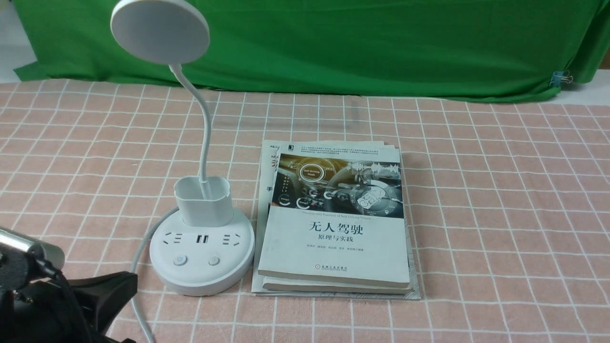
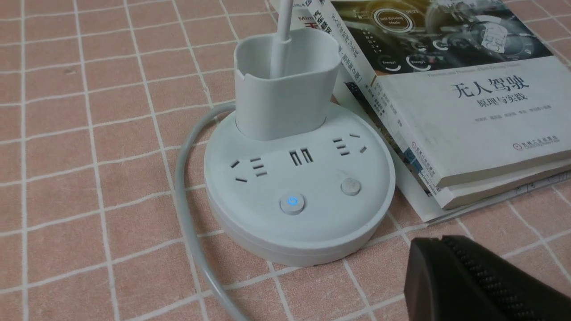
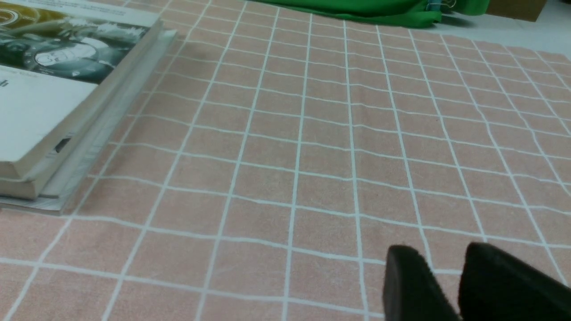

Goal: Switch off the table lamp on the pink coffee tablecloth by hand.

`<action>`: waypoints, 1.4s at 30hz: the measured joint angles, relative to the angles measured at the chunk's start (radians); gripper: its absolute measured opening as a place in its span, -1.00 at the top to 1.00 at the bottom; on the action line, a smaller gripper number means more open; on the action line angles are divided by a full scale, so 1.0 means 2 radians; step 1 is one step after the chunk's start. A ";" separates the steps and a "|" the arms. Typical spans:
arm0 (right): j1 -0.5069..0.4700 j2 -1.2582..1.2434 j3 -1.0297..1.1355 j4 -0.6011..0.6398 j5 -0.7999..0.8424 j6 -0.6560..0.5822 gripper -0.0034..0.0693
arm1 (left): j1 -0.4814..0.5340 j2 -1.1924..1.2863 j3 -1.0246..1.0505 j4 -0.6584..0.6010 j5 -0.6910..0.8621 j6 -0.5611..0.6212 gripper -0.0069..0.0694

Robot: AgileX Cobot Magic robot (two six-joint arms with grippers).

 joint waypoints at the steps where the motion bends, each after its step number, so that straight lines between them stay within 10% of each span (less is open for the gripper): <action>1: 0.000 0.000 0.000 0.000 0.000 0.000 0.25 | 0.000 -0.001 0.003 0.004 -0.007 0.000 0.83; 10: 0.000 0.000 0.000 0.000 0.000 0.000 0.25 | 0.052 -0.123 0.082 0.005 -0.104 0.010 0.83; 19: 0.000 0.000 0.000 0.000 0.000 0.000 0.25 | 0.170 -0.305 0.137 -0.033 -0.015 0.010 0.83; 42: 0.000 0.000 0.000 0.000 0.000 0.000 0.25 | 0.184 -0.322 0.137 -0.045 0.075 0.012 0.83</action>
